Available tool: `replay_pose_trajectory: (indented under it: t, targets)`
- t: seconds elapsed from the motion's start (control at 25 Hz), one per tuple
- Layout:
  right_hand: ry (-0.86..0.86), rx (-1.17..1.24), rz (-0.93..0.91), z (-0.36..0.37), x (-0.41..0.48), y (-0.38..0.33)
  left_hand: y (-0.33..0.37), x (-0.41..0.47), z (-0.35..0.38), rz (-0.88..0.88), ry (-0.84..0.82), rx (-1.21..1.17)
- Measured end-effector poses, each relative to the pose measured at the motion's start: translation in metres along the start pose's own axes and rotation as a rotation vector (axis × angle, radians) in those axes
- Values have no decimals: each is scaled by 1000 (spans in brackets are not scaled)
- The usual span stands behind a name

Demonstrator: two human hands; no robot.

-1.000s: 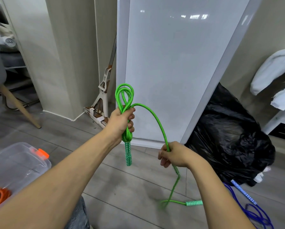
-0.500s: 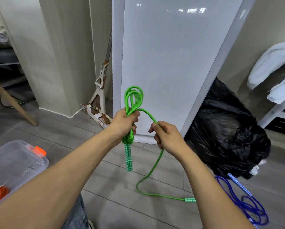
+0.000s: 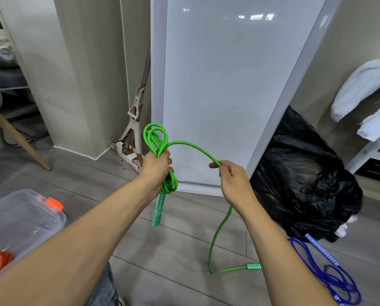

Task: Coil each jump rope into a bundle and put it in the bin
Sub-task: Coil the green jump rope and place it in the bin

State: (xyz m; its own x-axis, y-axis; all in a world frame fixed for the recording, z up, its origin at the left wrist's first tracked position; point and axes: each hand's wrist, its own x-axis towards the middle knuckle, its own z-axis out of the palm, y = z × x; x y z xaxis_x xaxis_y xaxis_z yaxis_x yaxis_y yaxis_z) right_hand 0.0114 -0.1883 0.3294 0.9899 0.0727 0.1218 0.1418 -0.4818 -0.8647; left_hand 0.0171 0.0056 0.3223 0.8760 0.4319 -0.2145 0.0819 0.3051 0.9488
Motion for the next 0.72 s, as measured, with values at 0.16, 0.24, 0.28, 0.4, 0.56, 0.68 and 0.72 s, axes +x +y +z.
replay_pose_trajectory:
  t: [0.16, 0.24, 0.28, 0.4, 0.56, 0.68, 0.72]
  targets:
    - [-53, 130, -38, 8, -4, -3, 0, -11, 7, -19, -125, 33]
    - [-2, 214, -10, 12, -5, -6, 0, -17, 9, -20, -176, 25]
    - [21, 223, -7, 13, -6, -7, 0, -19, 9, -27, -208, 17]
    - [76, 166, -48, 18, -10, -9, -2, -25, 11, -33, -303, 30]
    - [86, 177, -60, 30, -13, -8, -8, -30, 16, -51, -359, -10]
    - [6, 156, -76, 37, -13, -8, -16, -25, 16, -57, -279, 1]
    - [-41, 139, -95, 38, -14, -8, -17, -25, 16, -80, -260, -17]
